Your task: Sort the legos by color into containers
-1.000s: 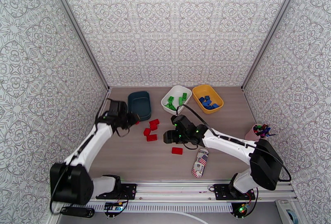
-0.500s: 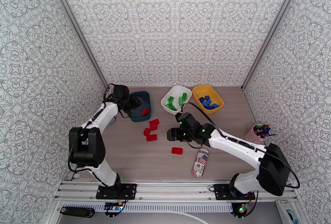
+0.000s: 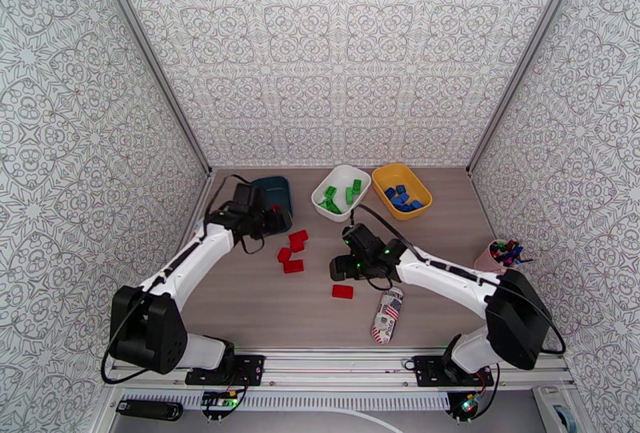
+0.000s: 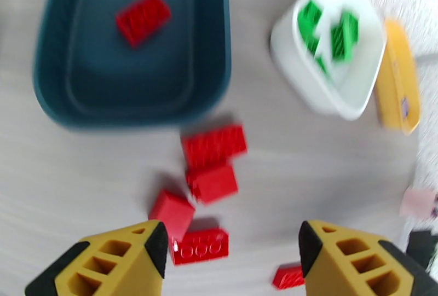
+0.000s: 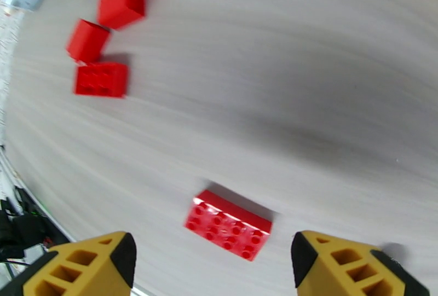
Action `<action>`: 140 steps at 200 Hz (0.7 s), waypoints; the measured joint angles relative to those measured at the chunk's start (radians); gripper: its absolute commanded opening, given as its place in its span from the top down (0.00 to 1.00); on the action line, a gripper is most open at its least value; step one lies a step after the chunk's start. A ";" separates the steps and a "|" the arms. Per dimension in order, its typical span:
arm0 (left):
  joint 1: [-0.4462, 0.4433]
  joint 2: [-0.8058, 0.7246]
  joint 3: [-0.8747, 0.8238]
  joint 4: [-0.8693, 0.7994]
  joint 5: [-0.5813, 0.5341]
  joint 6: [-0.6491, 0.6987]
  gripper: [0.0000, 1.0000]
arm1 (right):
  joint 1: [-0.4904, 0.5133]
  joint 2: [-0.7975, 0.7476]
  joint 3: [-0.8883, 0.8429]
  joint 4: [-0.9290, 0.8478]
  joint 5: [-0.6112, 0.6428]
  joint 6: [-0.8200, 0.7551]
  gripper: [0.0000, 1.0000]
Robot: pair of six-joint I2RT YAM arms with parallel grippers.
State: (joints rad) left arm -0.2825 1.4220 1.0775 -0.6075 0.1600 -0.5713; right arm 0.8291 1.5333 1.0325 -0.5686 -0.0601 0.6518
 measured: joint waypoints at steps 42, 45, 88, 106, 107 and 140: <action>-0.109 -0.037 -0.090 -0.017 -0.050 -0.023 0.30 | 0.000 0.021 -0.052 0.012 -0.014 -0.021 0.20; -0.117 -0.042 -0.099 -0.016 -0.051 -0.030 0.30 | 0.000 0.026 -0.055 0.014 -0.016 -0.024 0.20; -0.162 -0.097 -0.241 0.023 -0.053 -0.111 0.30 | 0.000 0.125 -0.063 0.064 -0.050 -0.053 0.20; -0.162 -0.116 -0.284 0.032 -0.053 -0.138 0.30 | 0.000 0.173 -0.056 0.083 -0.070 -0.066 0.20; -0.162 -0.117 -0.285 0.032 -0.053 -0.139 0.30 | 0.000 0.174 -0.054 0.083 -0.071 -0.066 0.20; -0.151 -0.168 -0.313 0.037 -0.052 -0.163 0.30 | 0.002 0.209 -0.019 0.105 -0.083 -0.077 0.20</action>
State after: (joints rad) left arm -0.4335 1.2537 0.7643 -0.5701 0.1078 -0.7338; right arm 0.8314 1.7420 1.0134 -0.4641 -0.1429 0.5751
